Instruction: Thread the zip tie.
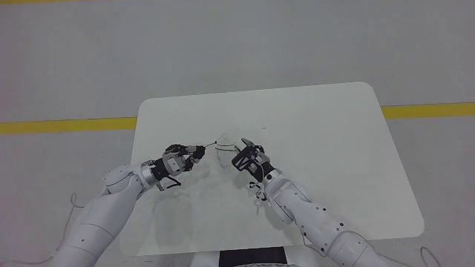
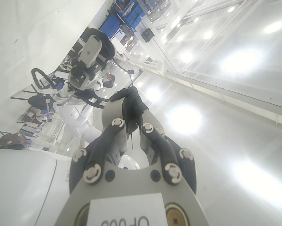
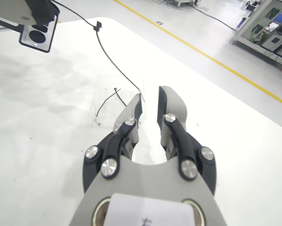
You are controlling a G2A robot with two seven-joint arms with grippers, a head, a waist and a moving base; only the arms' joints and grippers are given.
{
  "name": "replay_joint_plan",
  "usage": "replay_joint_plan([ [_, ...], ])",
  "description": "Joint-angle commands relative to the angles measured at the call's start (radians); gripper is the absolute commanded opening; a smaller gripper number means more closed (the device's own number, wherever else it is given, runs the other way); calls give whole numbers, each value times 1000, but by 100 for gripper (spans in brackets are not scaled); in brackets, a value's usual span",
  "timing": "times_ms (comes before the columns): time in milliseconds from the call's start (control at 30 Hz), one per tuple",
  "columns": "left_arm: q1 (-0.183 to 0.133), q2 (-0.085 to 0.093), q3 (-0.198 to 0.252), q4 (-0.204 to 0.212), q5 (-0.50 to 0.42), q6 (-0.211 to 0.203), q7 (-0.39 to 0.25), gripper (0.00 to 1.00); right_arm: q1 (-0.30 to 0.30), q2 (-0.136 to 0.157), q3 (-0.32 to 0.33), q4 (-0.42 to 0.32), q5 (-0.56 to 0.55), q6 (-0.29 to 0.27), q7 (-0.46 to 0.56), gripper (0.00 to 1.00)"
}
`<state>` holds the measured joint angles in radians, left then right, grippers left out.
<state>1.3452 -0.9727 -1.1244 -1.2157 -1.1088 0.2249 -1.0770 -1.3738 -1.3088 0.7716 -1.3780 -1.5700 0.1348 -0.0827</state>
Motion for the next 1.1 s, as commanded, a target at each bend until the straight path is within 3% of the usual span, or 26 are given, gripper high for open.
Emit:
replay_joint_plan([
  [0, 0, 0, 0, 0, 0, 0, 0, 0, -4, 6, 8, -2, 0, 8, 4, 100],
  [200, 0, 0, 0, 0, 0, 0, 0, 0, -25, 33, 48, -28, 0, 29, 17, 100],
  [333, 0, 0, 0, 0, 0, 0, 0, 0, -52, 53, 84, -82, 2, -13, 10, 100],
  [700, 0, 0, 0, 0, 0, 0, 0, 0, -55, 55, 88, -86, 2, -20, 8, 100],
  [800, 0, 0, 0, 0, 0, 0, 0, 0, -63, 53, 104, -94, 49, -27, -3, 100],
  [867, 5, 0, -1, -16, 4, -8, 18, 0, -77, 56, 132, -112, 103, -57, -23, 100],
  [933, 9, 5, -16, -27, 17, -18, 5, 0, -100, 60, 173, -140, 230, -128, -67, 100],
  [1067, 28, 21, -65, -55, 29, -19, -73, 0, -138, 78, 259, -187, 328, -258, -91, 100],
])
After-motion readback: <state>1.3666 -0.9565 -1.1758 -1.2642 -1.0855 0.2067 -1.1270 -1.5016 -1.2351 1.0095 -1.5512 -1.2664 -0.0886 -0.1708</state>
